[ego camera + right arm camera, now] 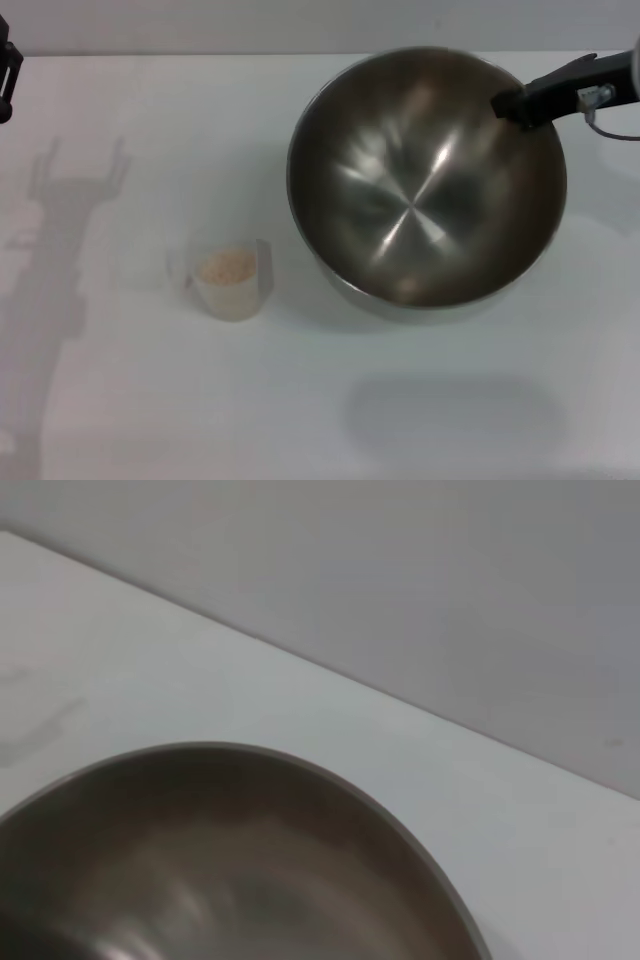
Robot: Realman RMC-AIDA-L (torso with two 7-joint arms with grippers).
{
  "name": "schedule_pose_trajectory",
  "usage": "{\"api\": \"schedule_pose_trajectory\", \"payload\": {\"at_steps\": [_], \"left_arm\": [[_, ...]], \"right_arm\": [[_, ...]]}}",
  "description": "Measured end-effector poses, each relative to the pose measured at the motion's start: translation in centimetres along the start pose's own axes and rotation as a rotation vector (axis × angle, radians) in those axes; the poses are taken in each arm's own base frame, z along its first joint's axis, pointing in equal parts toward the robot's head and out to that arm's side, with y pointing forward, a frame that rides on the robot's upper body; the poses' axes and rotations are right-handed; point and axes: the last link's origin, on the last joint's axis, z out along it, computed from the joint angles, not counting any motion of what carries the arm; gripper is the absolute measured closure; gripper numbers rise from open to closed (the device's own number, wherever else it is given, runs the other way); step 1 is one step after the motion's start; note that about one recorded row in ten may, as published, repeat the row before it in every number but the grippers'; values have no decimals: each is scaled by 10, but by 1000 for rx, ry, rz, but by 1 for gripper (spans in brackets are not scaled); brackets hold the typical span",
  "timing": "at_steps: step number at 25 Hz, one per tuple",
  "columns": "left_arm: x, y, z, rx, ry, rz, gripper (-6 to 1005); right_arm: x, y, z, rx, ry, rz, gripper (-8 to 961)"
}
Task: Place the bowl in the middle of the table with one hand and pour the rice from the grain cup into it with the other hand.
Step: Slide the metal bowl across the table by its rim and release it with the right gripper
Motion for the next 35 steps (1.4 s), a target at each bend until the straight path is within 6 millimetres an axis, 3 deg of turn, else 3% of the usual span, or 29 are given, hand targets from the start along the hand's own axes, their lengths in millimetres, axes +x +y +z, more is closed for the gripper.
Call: {"api": "schedule_pose_trajectory", "payload": {"at_steps": [6, 12, 26, 35], "left_arm": [[1, -1, 1, 6, 4, 1, 204], [2, 0, 3, 8, 9, 1, 206], [2, 1, 3, 8, 11, -7, 210], [2, 1, 2, 9, 10, -10, 212]], "right_arm": [[11, 7, -12, -149, -32, -28, 936], [21, 20, -11, -256, 14, -77, 922], [44, 28, 17, -370, 174, -62, 889], [45, 29, 33, -376, 238, -64, 867]]}}
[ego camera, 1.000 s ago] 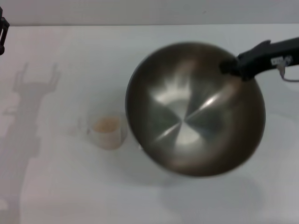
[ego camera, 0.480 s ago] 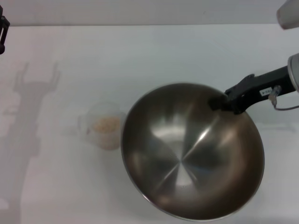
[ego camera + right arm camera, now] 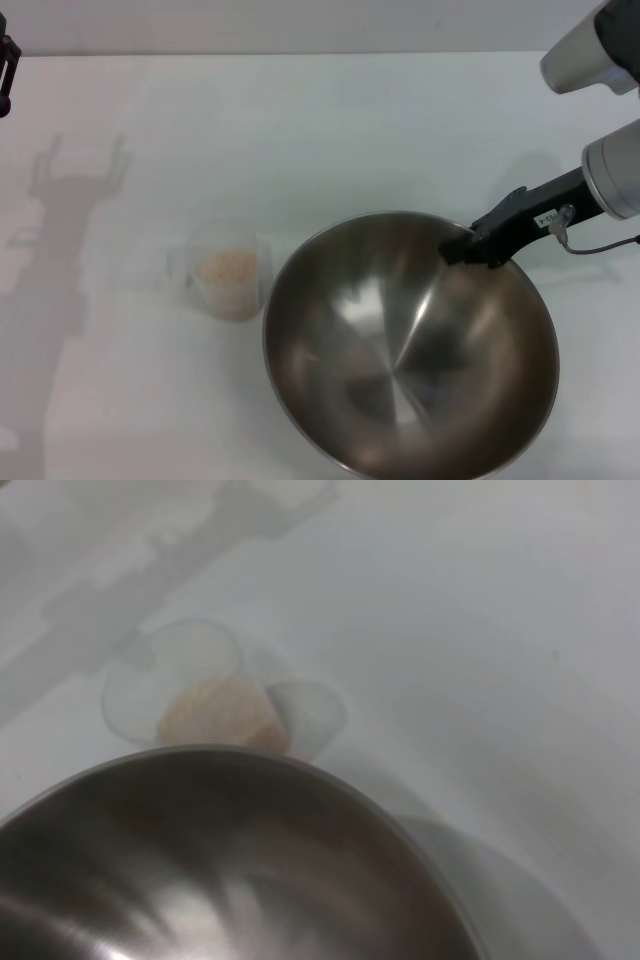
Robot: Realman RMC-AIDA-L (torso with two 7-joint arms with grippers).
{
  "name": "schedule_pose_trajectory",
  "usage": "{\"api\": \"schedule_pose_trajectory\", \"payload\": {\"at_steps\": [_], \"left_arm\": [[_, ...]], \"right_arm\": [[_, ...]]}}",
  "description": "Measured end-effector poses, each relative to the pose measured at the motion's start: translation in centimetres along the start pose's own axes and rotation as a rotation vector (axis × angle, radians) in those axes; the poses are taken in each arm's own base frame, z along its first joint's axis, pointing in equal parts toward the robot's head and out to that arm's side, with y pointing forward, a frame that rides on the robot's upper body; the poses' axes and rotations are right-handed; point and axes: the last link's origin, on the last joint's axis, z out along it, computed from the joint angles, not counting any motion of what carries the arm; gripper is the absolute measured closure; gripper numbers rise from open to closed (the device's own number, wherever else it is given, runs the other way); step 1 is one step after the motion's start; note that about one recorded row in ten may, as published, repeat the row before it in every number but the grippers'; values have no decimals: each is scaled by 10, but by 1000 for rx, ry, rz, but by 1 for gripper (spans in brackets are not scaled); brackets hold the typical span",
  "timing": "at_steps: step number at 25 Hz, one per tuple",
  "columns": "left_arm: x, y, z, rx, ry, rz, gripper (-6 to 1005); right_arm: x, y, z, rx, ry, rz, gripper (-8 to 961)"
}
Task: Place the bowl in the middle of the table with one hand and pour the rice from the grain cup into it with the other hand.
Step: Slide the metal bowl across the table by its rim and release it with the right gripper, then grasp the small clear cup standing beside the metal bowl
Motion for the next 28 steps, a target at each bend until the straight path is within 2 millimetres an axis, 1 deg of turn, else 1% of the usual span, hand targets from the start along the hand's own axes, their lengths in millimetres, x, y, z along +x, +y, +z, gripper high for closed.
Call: {"api": "schedule_pose_trajectory", "payload": {"at_steps": [6, 17, 22, 23, 25, 26, 27, 28], "left_arm": [[0, -1, 0, 6, 2, 0, 214], [1, -2, 2, 9, 8, 1, 216], [2, -2, 2, 9, 10, 2, 218], [2, -2, 2, 9, 10, 2, 218], [2, -3, 1, 12, 12, 3, 219], [2, -5, 0, 22, 12, 3, 219], [2, -5, 0, 22, 12, 3, 219], [2, -6, -1, 27, 12, 4, 219]], "right_arm": [[-5, 4, 5, -3, 24, -27, 853], [-11, 5, 4, 8, 38, -37, 827], [-16, 6, 1, 19, 27, -59, 756], [-22, 7, -2, 32, 11, -83, 742], [-25, 9, -4, 37, 0, -97, 714], [-33, 11, -9, 52, -28, -125, 700], [-33, 11, -9, 52, -28, -125, 652], [-40, 12, -13, 66, -62, -150, 605]]}}
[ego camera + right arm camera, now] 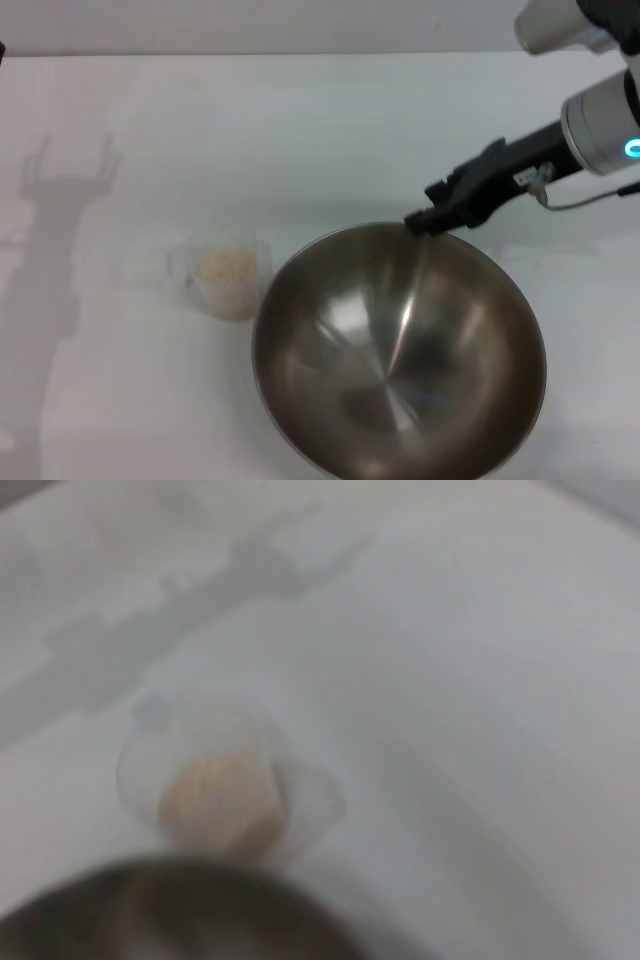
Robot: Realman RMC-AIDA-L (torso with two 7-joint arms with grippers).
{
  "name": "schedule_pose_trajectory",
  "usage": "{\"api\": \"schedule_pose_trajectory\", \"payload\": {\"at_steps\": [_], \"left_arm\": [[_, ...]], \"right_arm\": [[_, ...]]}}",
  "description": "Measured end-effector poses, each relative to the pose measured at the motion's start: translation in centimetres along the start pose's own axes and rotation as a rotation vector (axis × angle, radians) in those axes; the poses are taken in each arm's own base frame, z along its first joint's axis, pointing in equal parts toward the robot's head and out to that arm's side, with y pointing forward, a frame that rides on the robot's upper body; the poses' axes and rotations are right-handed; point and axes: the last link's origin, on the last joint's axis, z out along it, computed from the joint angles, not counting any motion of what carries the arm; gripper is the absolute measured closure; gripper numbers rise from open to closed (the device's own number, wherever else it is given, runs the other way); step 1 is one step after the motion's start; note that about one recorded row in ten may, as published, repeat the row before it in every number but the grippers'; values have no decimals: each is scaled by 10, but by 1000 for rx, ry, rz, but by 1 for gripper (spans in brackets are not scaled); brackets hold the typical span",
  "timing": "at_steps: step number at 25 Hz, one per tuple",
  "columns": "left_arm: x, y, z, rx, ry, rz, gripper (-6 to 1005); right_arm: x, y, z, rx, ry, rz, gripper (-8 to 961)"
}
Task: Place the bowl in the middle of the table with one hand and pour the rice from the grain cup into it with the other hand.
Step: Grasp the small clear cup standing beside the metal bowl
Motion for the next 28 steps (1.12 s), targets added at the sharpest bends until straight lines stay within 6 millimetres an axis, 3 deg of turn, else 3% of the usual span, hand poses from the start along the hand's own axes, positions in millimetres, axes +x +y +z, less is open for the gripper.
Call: {"api": "schedule_pose_trajectory", "payload": {"at_steps": [3, 9, 12, 14, 19, 22, 25, 27, 28], "left_arm": [[0, -3, -2, 13, 2, 1, 220], [1, -4, -3, 19, 7, 2, 222], [1, -6, -4, 22, 8, 4, 222], [1, -5, -5, 23, 8, 3, 223], [1, -5, -4, 22, 9, 2, 224], [1, -4, -4, 18, 9, 1, 225], [2, -3, -4, 12, 11, -3, 226], [2, -2, -3, 9, 12, -5, 226], [2, -1, -3, 7, 13, -6, 227]], "right_arm": [[-16, -1, -6, 29, -87, -50, 462], [-33, -15, -12, 184, -227, -152, 457], [-39, -26, -14, 341, -316, -215, 455], [-44, -32, -18, 596, -451, -312, 454], [-44, -28, -21, 778, -561, -356, 452], [-40, -18, -19, 974, -683, -386, 450], [-25, -4, -13, 1226, -871, -386, 449], [-19, 0, -12, 1266, -926, -380, 448], [-8, 1, -12, 1296, -1039, -327, 448]]}}
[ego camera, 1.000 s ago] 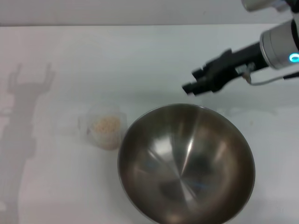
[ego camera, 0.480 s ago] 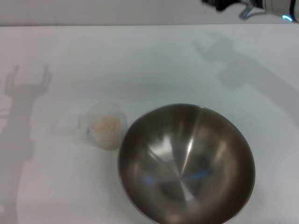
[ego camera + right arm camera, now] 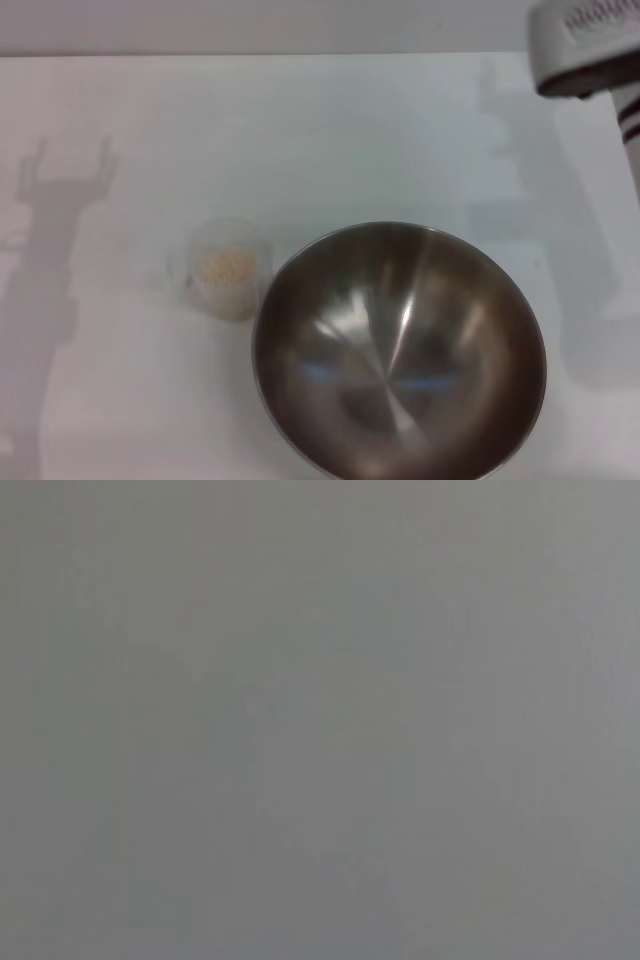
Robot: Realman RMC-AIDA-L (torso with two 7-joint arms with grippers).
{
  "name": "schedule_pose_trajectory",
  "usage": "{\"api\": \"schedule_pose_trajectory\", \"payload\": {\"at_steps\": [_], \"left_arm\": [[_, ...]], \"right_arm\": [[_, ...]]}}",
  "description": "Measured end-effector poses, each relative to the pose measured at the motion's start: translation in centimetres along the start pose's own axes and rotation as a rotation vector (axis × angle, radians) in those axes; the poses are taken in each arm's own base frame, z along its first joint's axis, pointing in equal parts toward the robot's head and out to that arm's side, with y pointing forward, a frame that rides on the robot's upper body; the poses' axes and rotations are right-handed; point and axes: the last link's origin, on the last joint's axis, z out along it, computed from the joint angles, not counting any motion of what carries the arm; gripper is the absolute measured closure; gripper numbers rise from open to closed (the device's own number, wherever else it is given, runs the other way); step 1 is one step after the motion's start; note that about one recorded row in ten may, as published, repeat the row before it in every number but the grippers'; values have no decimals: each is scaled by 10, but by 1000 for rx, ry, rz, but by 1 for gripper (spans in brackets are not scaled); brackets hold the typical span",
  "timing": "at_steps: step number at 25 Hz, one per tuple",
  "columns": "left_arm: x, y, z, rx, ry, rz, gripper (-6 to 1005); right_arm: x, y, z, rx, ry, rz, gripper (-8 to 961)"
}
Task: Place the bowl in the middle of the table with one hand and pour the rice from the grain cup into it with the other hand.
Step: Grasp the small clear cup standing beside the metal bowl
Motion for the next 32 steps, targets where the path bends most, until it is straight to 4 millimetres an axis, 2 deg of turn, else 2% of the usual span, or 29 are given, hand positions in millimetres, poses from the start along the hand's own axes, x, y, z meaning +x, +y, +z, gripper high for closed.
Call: {"api": "schedule_pose_trajectory", "payload": {"at_steps": [1, 2, 3, 4, 5, 6, 9, 10, 11, 13, 14, 15, 16, 19, 22, 23, 25, 32], "left_arm": [[0, 0, 0, -1, 1, -2, 227], [0, 1, -2, -3, 1, -10, 227], [0, 1, -2, -3, 1, -10, 227], [0, 0, -4, -7, 1, -19, 228], [1, 1, -8, -15, 3, -32, 228], [2, 2, -21, -45, 3, -67, 228], [2, 3, -28, -55, -1, -70, 229], [2, 3, -32, -63, -2, -72, 229], [2, 5, -39, -78, -8, -73, 229], [0, 11, -62, -126, -41, -80, 230], [0, 11, -62, -126, -41, -80, 230], [-2, 15, -77, -161, -72, -87, 231], [-2, 15, -77, -161, -72, -87, 231], [-6, 23, -97, -221, -124, -104, 232], [-8, 28, -107, -253, -157, -112, 232], [-9, 32, -120, -280, -187, -121, 233], [-8, 34, -129, -288, -195, -131, 233], [-3, 35, -140, -298, -187, -142, 235]], "right_arm": [[0, 0, 0, 0, 0, 0, 447], [13, -8, -11, 52, -30, 117, 447], [13, -8, -11, 52, -30, 117, 446], [22, -13, -16, 69, -31, 185, 446], [44, -23, -27, 86, -12, 313, 445], [68, -36, -38, 93, 12, 447, 445], [79, -42, -44, 88, 28, 508, 443], [96, -52, -51, 63, 56, 618, 443], [96, -52, -51, 63, 56, 618, 442], [117, -62, -58, 26, 121, 716, 442], [117, -62, -58, 26, 121, 716, 441], [124, -66, -61, 19, 150, 734, 441], [124, -66, -61, 19, 150, 734, 440], [126, -66, -63, 10, 166, 730, 439], [126, -64, -57, 1, 165, 720, 437], [126, -64, -57, 1, 165, 720, 437], [125, -64, -53, -9, 162, 710, 436], [127, -66, -46, -20, 174, 690, 433]]}}
